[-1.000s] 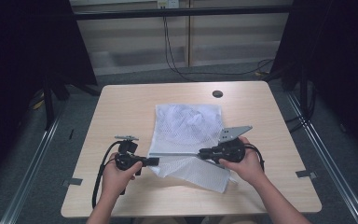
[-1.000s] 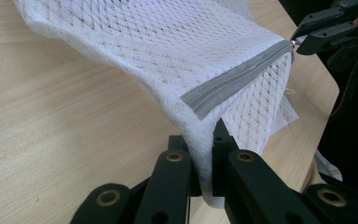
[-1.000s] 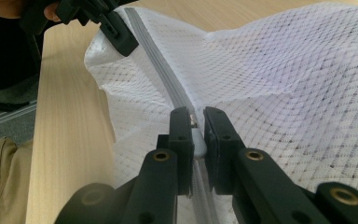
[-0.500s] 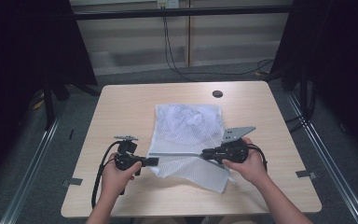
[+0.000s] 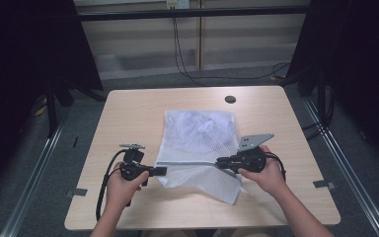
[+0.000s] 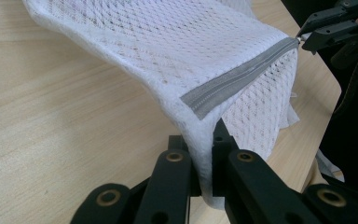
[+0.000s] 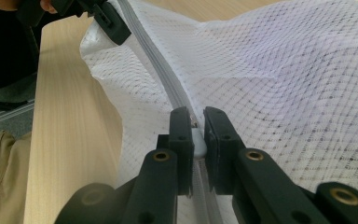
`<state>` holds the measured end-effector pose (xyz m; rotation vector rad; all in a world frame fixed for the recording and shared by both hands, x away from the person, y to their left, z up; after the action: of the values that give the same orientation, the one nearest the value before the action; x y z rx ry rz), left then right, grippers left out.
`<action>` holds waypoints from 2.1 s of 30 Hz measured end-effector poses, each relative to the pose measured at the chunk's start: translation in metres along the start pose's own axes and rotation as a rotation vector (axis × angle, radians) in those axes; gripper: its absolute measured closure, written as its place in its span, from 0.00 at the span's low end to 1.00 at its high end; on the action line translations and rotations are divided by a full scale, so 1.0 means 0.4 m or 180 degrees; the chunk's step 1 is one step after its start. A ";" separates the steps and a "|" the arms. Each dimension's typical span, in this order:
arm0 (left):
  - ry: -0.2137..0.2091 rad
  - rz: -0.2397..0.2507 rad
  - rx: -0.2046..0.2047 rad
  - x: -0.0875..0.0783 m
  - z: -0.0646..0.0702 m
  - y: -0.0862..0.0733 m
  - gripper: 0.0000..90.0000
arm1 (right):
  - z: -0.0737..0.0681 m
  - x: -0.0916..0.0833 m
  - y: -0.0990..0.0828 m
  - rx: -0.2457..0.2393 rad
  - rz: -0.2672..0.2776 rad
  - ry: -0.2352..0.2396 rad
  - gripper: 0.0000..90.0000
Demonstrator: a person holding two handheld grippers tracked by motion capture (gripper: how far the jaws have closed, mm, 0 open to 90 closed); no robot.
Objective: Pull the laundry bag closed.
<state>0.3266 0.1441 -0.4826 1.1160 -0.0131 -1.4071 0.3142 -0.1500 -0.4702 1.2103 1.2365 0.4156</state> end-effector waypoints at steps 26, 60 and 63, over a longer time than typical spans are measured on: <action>0.0019 -0.0008 -0.0009 -0.004 0.000 -0.001 0.99 | 0.005 -0.022 -0.017 -0.0005 -0.0005 -0.0001 0.91; 0.0045 0.0001 -0.0003 -0.006 -0.003 0.001 0.99 | 0.013 -0.055 -0.037 -0.0012 0.0017 -0.0041 0.91; 0.0054 -0.0004 0.0006 -0.006 -0.004 0.001 0.99 | 0.012 -0.056 -0.039 -0.0015 0.0016 -0.0030 0.91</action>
<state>0.3274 0.1468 -0.4818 1.1296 -0.0016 -1.3987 0.3051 -0.1761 -0.4734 1.2103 1.2241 0.4157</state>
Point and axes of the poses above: each handheld gripper's, and its own axes: x roughly forward along the jaws, y roughly out of its top, z roughly to its right, the point moved 5 cm from there along x, roughly forward along the jaws, and after that the axes turned 3 degrees about z, right-handed, at the moved point
